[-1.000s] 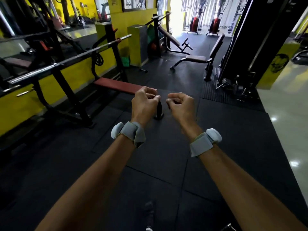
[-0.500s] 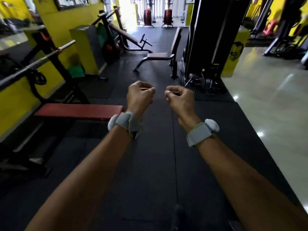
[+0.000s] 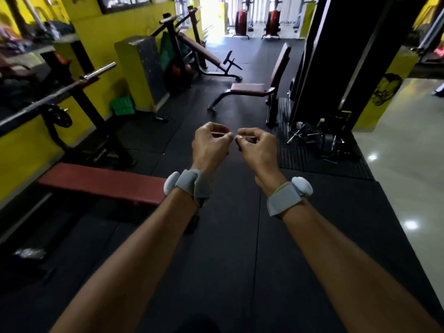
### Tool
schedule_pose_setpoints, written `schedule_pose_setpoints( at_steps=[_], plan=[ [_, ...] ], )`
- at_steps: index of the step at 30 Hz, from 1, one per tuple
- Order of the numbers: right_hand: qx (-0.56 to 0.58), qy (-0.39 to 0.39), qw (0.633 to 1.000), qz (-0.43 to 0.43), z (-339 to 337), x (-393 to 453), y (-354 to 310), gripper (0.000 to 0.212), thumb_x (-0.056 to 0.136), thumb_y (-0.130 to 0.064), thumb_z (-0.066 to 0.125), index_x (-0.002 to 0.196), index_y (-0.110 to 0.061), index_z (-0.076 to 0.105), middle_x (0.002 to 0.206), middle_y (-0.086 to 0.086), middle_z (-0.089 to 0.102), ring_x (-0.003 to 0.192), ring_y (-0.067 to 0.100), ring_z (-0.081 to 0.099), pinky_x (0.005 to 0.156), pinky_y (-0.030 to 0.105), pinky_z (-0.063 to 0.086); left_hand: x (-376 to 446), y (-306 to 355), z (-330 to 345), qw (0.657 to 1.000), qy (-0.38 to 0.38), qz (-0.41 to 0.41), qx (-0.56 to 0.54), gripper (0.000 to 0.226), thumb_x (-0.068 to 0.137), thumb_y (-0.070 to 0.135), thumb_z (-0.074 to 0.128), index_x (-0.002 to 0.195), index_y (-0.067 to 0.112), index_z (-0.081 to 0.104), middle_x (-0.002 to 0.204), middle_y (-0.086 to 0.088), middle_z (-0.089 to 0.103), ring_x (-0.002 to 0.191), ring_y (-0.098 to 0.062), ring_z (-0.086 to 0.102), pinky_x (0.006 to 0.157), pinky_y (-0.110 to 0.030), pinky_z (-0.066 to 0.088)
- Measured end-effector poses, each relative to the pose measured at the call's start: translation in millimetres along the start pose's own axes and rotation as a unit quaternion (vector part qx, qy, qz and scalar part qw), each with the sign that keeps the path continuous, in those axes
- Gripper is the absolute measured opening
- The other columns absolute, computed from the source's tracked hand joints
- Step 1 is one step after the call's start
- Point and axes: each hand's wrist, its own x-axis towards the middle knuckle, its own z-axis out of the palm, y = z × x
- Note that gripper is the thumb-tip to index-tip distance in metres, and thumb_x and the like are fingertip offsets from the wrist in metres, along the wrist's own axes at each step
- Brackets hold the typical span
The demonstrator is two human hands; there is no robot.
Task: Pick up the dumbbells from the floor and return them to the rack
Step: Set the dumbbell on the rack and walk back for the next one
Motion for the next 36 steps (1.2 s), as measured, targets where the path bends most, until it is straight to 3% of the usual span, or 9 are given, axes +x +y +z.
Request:
schedule_pose_setpoints(
  at_steps=[6, 14, 22, 25, 30, 36],
  plan=[
    [0.017, -0.016, 1.000, -0.003, 22, 101, 26, 0.013, 0.087, -0.015, 0.077, 0.099, -0.021, 0.077, 0.082, -0.001, 0.075, 0.075, 0.013, 0.072, 0.075, 0.036, 0.063, 106, -23, 25, 0.999, 0.038, -0.007, 0.000, 0.008, 0.083, 0.026, 0.073, 0.089, 0.024, 0.070, 0.083, 0.001, 0.074, 0.077, -0.017, 0.073, 0.065, -0.037, 0.063],
    [-0.001, -0.043, 0.999, 0.016, 115, 318, 79, 0.015, 0.087, -0.014, 0.078, 0.101, -0.020, 0.076, 0.082, 0.004, 0.075, 0.079, 0.020, 0.073, 0.078, 0.037, 0.062, 343, -83, 82, 0.999, 0.040, -0.026, -0.008, 0.016, 0.073, 0.037, 0.073, 0.086, 0.027, 0.072, 0.081, 0.006, 0.075, 0.082, -0.013, 0.073, 0.076, -0.045, 0.063],
    [-0.014, 0.002, 0.999, 0.042, 147, 500, 115, 0.014, 0.087, -0.013, 0.076, 0.099, -0.019, 0.076, 0.073, -0.005, 0.071, 0.064, 0.008, 0.065, 0.061, 0.024, 0.052, 525, -113, 128, 0.998, 0.020, -0.053, -0.002, 0.009, 0.076, 0.031, 0.075, 0.084, 0.026, 0.072, 0.079, 0.006, 0.075, 0.080, -0.013, 0.072, 0.072, -0.044, 0.063],
    [-0.016, -0.003, 0.999, 0.042, 179, 579, 131, 0.012, 0.084, -0.018, 0.078, 0.094, -0.024, 0.076, 0.073, -0.007, 0.073, 0.070, 0.009, 0.069, 0.068, 0.029, 0.059, 606, -118, 149, 0.999, 0.015, -0.051, 0.005, 0.010, 0.077, 0.031, 0.075, 0.084, 0.025, 0.072, 0.080, 0.006, 0.075, 0.080, -0.014, 0.073, 0.074, -0.044, 0.063],
    [0.019, -0.030, 0.998, 0.045, 240, 700, 163, 0.015, 0.087, -0.008, 0.075, 0.102, -0.012, 0.075, 0.078, 0.000, 0.072, 0.068, 0.010, 0.065, 0.069, 0.028, 0.056, 731, -145, 174, 0.998, 0.031, -0.052, 0.021, 0.012, 0.076, 0.032, 0.076, 0.085, 0.025, 0.071, 0.080, 0.004, 0.075, 0.079, -0.015, 0.073, 0.073, -0.045, 0.063],
    [-0.005, -0.088, 0.994, 0.059, 304, 848, 205, 0.008, 0.079, -0.028, 0.077, 0.084, -0.032, 0.073, 0.077, -0.006, 0.075, 0.073, 0.014, 0.071, 0.075, 0.042, 0.062, 869, -175, 199, 0.992, 0.080, -0.087, 0.050, 0.010, 0.079, 0.030, 0.076, 0.086, 0.025, 0.071, 0.081, 0.004, 0.075, 0.081, -0.014, 0.073, 0.077, -0.044, 0.062]
  ],
)
